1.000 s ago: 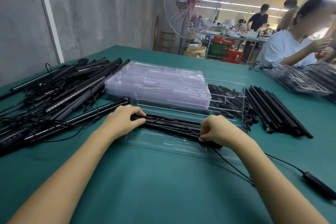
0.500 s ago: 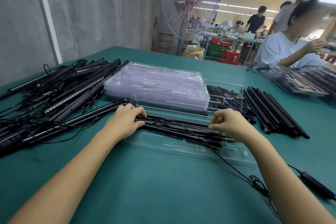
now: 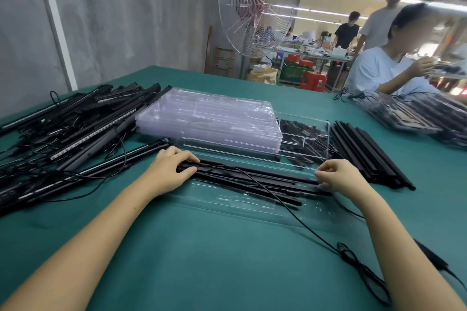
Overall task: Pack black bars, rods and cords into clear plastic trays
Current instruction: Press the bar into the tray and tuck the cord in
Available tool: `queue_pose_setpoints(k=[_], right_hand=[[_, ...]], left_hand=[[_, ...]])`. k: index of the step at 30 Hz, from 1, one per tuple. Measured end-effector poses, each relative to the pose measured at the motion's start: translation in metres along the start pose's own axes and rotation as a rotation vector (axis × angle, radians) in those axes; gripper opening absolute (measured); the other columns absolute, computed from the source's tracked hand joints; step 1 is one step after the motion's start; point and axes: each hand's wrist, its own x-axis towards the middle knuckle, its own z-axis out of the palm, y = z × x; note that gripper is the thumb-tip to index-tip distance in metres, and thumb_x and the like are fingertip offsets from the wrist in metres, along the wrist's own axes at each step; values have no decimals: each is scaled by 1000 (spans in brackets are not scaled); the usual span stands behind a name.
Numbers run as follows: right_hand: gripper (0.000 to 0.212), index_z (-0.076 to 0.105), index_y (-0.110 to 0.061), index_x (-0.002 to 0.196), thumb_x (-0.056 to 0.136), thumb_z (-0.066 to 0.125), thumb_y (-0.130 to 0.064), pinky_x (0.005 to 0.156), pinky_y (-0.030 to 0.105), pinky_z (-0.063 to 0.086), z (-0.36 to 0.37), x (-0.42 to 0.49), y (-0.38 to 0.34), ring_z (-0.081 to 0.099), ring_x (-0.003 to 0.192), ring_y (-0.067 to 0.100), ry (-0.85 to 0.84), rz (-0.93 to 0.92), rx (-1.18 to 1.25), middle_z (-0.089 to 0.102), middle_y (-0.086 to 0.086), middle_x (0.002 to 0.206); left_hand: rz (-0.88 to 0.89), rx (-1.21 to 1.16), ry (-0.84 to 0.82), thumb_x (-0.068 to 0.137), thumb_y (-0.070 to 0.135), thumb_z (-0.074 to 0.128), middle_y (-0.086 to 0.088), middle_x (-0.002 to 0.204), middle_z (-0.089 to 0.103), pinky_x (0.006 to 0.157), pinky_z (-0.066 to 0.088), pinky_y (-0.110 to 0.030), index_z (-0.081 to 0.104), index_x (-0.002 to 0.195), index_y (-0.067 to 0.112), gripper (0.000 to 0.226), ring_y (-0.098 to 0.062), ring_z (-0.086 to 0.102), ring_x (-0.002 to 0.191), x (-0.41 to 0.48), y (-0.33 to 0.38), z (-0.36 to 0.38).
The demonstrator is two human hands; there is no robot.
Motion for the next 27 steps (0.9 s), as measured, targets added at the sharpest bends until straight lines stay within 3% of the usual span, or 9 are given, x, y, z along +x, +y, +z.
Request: queue_pose_setpoints(k=[4,9,14,21,24,27], right_hand=[[8,69,-9,79,83,69,-16,64,22,47,-1,-2,3,62,68,13,-92,-23,-38,70,4,73],[11,69,-13,71,79,74,-17,55,14,39,-10,-4,0,53,52,1,-241,-73,-98,62,-7,56],[17,60,-17,70,84,68,-17,51,14,35,1,1,-1,47,55,2,-205,-112,-239,55,-8,60],[25,52,-18,67,85,68,-23,53,18,36,7,7,-4,49,63,5,-159,-92,-410,55,-6,66],[22,51,-15,71,86,66,-18,58,22,38,10,6,-9,52,71,13,-156,-110,-469,55,-4,70],[21,52,-20,71,85,66,-13,53,16,36,14,4,-14,51,69,8,-137,-172,-412,54,-7,72]], left_hand=[[-26,39,-59,88,32,60,13,97,44,93,30,-28,55,97,44,16,-14,36,106,9,3,-6],[-55,39,-189,86,32,63,9,97,47,87,46,-31,57,90,45,14,-18,43,106,19,10,-18],[-59,75,-11,86,41,59,17,94,50,100,36,-42,51,84,54,16,-18,41,109,12,1,-5],[102,68,39,90,34,58,19,98,53,97,36,-43,49,86,58,25,-14,42,102,10,0,-2],[113,142,47,92,37,55,21,100,55,94,38,-41,52,87,55,19,-9,38,96,9,1,0],[93,185,48,92,42,52,24,104,55,91,37,-38,57,93,52,11,-6,37,96,9,2,0]])
